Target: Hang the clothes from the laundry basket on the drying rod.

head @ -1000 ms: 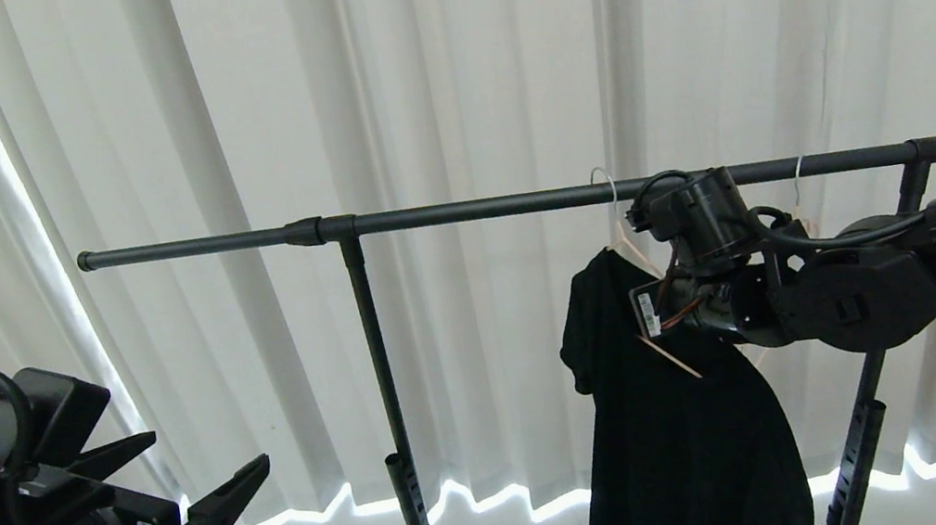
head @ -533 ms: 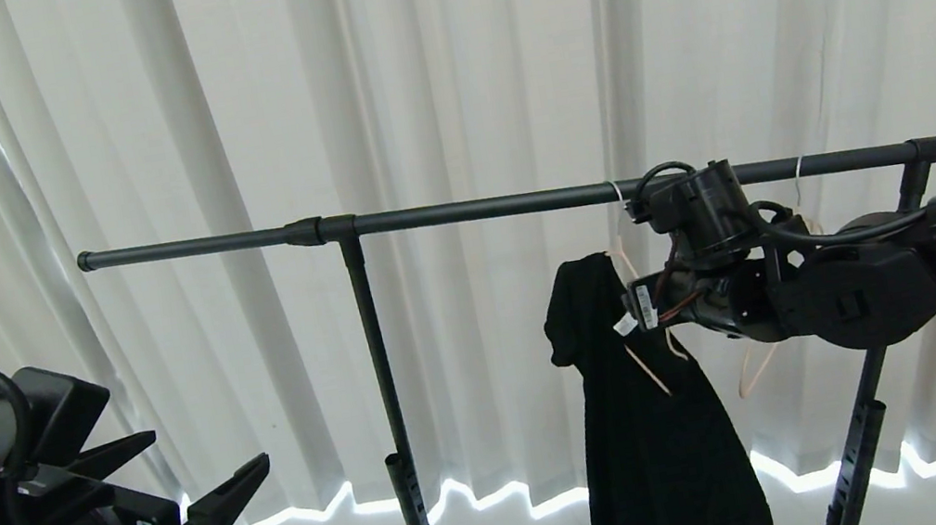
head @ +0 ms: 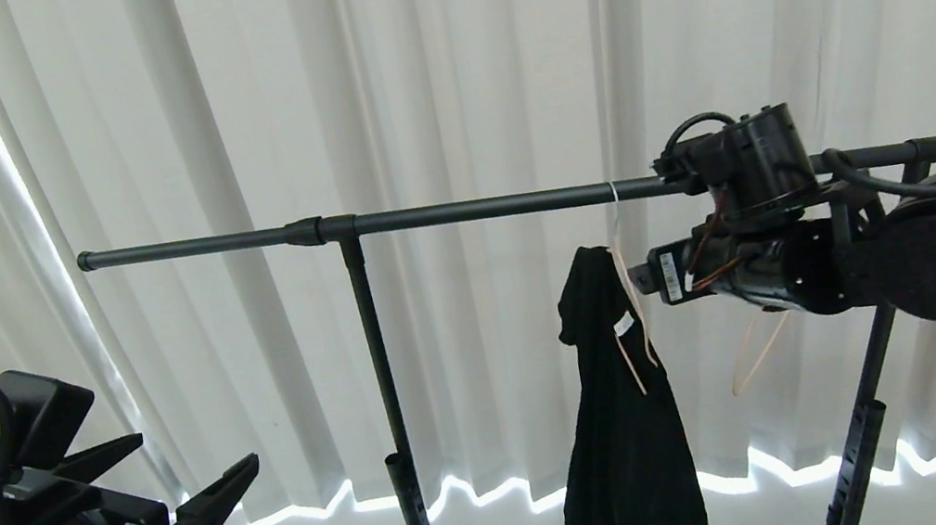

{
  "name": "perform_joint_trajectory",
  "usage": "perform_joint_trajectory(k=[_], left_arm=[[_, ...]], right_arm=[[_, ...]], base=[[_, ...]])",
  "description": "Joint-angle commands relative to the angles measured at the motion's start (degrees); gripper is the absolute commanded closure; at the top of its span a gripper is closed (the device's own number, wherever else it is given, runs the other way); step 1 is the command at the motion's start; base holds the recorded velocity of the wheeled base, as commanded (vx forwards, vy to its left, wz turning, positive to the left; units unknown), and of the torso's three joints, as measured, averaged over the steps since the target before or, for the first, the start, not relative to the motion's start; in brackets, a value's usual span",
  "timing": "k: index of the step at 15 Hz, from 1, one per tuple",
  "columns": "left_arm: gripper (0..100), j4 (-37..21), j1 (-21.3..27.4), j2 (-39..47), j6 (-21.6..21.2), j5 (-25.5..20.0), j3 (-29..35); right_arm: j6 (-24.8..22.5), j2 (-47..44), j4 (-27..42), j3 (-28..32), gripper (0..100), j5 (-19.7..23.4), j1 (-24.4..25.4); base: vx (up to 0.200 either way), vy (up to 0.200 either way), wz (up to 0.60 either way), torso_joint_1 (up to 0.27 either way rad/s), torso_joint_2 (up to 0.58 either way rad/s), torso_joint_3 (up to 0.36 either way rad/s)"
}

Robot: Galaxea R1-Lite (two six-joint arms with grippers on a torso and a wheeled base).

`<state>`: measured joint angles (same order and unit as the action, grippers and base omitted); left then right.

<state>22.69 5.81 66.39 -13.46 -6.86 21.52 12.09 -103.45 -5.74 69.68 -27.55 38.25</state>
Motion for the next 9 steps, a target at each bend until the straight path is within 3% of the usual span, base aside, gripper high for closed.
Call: perform_joint_trajectory(k=[1, 5, 6, 7, 8, 9], left_arm=[[0, -0.01, -1.51, -0.30, 0.01, 0.01, 0.10], [0, -0.01, -4.23, -1.09, 0.01, 0.01, 0.10], [0, -0.01, -5.46, -1.61, 0.01, 0.01, 0.10], [0, -0.01, -5.73, -1.88, 0.01, 0.01, 0.10], [0, -0.01, -6.08, -2.41, -0.08, 0.01, 0.10], [0, -0.01, -6.08, -2.49, -0.08, 0.01, 0.10]], right_arm=[[-0.67, 8.35, 3.54, -0.25, 0, -0.05, 0.15], [-7.52, 18.37, 10.40, -3.24, 0, -0.13, -3.36], [-18.25, 25.23, 11.81, -8.25, 0, 0.30, -9.95], [-21.94, 27.34, 11.81, -10.00, 0, 0.48, -12.68], [-29.14, 31.73, 11.63, -14.13, 0, 1.18, -19.53], [-29.67, 32.08, 11.63, -14.49, 0, 1.36, -20.15]], base=[[0.000, 0.000, 0.00, 0.000, 0.00, 0.000], [0.000, 0.000, 0.00, 0.000, 0.00, 0.000], [0.000, 0.000, 0.00, 0.000, 0.00, 0.000], [0.000, 0.000, 0.00, 0.000, 0.00, 0.000], [0.000, 0.000, 0.00, 0.000, 0.00, 0.000], [0.000, 0.000, 0.00, 0.000, 0.00, 0.000]])
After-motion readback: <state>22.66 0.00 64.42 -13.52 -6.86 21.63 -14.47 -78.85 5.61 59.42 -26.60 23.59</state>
